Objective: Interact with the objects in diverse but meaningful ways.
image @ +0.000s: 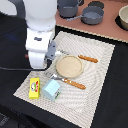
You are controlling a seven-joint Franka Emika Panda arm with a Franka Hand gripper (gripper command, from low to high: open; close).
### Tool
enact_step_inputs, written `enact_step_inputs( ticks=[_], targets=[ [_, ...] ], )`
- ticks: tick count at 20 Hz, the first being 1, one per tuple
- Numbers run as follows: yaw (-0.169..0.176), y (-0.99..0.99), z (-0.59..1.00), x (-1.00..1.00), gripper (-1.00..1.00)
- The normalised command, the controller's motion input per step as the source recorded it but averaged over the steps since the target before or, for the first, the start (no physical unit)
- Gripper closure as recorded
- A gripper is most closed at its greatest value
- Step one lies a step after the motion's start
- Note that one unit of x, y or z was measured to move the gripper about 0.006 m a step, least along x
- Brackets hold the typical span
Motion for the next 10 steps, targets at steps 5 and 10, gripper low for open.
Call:
enact_step_inputs(
  ticks=[5,10],
  targets=[
    [-0.003,-0.08,-0.27,-0.86,1.00],
    [0.000,-0.01,-0.35,-0.88,1.00]
  ],
)
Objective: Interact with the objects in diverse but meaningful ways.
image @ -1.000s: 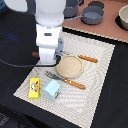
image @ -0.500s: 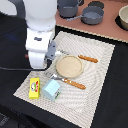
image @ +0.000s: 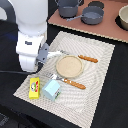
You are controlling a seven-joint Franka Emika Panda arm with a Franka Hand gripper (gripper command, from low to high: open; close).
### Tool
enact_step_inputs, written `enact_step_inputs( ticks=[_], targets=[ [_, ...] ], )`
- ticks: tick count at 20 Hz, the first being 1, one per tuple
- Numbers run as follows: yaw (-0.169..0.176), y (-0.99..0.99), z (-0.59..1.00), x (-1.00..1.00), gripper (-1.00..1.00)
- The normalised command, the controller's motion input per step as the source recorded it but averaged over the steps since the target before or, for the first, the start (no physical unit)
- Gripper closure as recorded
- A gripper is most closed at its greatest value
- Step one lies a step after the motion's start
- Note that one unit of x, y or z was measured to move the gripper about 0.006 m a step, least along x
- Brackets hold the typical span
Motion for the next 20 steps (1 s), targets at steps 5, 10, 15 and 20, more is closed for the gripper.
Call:
enact_step_inputs(
  ticks=[5,10,15,20],
  targets=[
    [0.000,0.03,-0.17,-0.82,-1.00],
    [0.018,0.17,0.27,-0.35,-1.00],
    [0.005,0.19,0.61,0.23,-1.00],
    [0.000,0.29,0.55,0.92,-1.00]
  ],
)
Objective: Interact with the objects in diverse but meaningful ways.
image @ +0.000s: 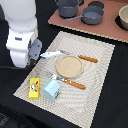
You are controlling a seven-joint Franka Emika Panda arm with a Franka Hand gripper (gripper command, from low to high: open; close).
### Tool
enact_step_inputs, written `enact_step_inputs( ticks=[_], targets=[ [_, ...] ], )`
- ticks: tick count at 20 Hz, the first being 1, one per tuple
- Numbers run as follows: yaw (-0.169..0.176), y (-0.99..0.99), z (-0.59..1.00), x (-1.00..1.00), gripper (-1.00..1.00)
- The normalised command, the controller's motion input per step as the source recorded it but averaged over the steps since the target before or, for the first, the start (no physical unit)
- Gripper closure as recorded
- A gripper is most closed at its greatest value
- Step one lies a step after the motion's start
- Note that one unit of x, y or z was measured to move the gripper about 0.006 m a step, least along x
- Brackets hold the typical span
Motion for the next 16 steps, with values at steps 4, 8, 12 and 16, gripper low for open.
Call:
enact_step_inputs(
  ticks=[4,8,12,16],
  targets=[
    [0.030,0.31,0.00,0.71,-1.00],
    [0.064,0.31,-0.27,0.40,-1.00],
    [0.058,0.34,-0.39,0.11,-1.00],
    [0.033,0.31,-0.36,-0.30,-1.00]
  ],
)
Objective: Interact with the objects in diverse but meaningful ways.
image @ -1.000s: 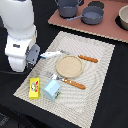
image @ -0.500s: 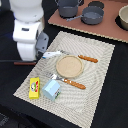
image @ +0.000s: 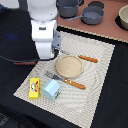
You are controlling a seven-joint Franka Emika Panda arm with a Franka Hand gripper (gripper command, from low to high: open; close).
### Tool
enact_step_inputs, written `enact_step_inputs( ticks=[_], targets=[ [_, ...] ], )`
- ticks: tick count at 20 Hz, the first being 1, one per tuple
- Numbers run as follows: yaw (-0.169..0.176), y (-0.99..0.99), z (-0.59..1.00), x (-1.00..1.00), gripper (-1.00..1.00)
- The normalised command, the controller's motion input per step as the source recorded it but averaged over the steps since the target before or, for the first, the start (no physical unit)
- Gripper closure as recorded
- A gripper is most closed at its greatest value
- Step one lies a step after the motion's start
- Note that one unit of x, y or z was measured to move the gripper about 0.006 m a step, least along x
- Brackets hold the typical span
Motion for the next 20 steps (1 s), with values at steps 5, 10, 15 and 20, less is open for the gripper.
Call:
enact_step_inputs(
  ticks=[5,10,15,20],
  targets=[
    [0.020,0.22,-0.30,-0.26,-1.00],
    [0.001,0.07,-0.33,-0.11,-1.00],
    [0.008,0.10,-0.43,-0.11,-1.00],
    [0.012,0.13,-0.38,-0.13,1.00]
  ],
)
